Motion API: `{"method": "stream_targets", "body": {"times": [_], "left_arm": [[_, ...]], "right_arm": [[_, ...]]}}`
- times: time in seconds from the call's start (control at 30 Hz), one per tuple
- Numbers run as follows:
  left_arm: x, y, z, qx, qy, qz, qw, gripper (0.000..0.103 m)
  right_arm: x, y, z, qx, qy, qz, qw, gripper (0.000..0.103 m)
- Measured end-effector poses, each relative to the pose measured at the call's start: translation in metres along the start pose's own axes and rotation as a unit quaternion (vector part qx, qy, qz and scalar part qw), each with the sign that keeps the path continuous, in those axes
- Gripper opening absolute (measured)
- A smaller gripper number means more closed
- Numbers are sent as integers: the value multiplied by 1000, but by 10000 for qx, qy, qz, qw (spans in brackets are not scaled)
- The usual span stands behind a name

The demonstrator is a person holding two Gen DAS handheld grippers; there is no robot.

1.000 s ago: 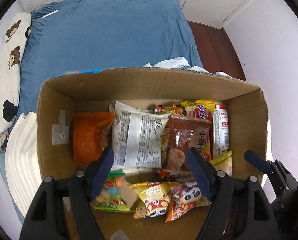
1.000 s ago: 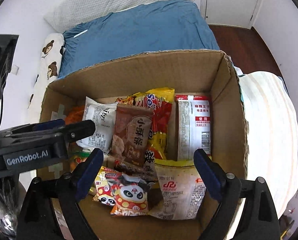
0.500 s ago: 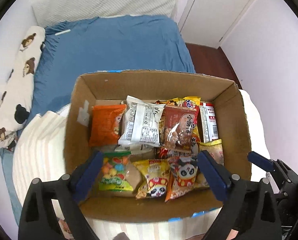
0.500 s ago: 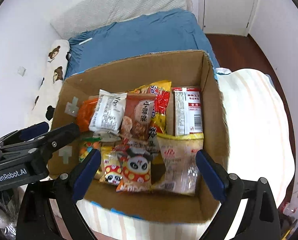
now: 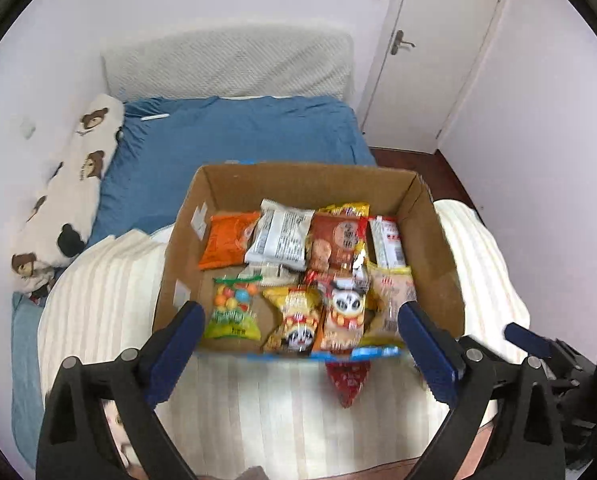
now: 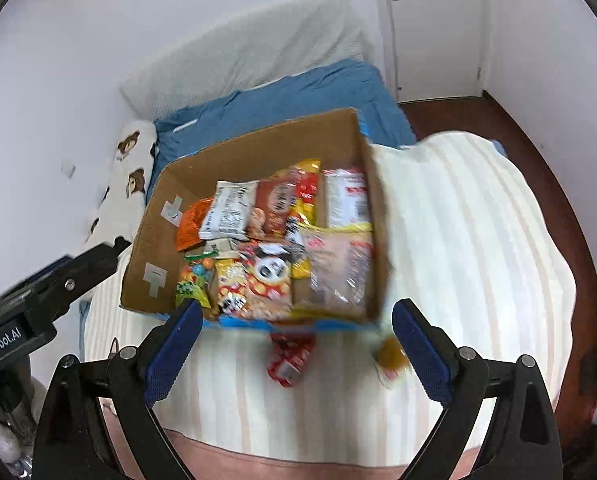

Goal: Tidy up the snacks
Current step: 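Withdraw both tools from the box, then grasp the red triangular packet with the left tool while the right tool grasps the round wrapped snack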

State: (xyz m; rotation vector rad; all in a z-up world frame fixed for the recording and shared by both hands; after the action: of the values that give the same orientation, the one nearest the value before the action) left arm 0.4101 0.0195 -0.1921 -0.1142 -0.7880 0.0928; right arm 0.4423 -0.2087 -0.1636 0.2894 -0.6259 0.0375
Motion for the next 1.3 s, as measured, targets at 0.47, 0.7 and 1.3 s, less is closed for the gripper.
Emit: {"method": "stream_targets", "body": {"times": [0.47, 0.7, 1.3], "left_arm": [[-129, -34, -81, -111, 1268, 64, 9918, 99], [-165, -52, -129, -172, 1890, -108, 9818, 99], [-223, -31, -89, -198, 2271, -110, 9736, 39]], "right_arm": [[-88, -101, -58, -446, 695, -754, 9937, 88], [-100, -108, -92, -464, 902, -786, 9917, 77], [-143, -82, -79, -241, 1092, -358, 9931, 45]]}}
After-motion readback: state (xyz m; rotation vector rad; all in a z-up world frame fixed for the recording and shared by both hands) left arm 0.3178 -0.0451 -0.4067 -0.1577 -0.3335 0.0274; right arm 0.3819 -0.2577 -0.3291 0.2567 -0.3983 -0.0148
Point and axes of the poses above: each gripper's, at about its wrist camera, not at the fingertips, and z roughly against the way its jaws point, y to its left, x to its top, the point moved 10 cm from there along -z, roughly the way its jaws point, and after that the axes turned 12 degrees about -y, right-handed, at the moved point
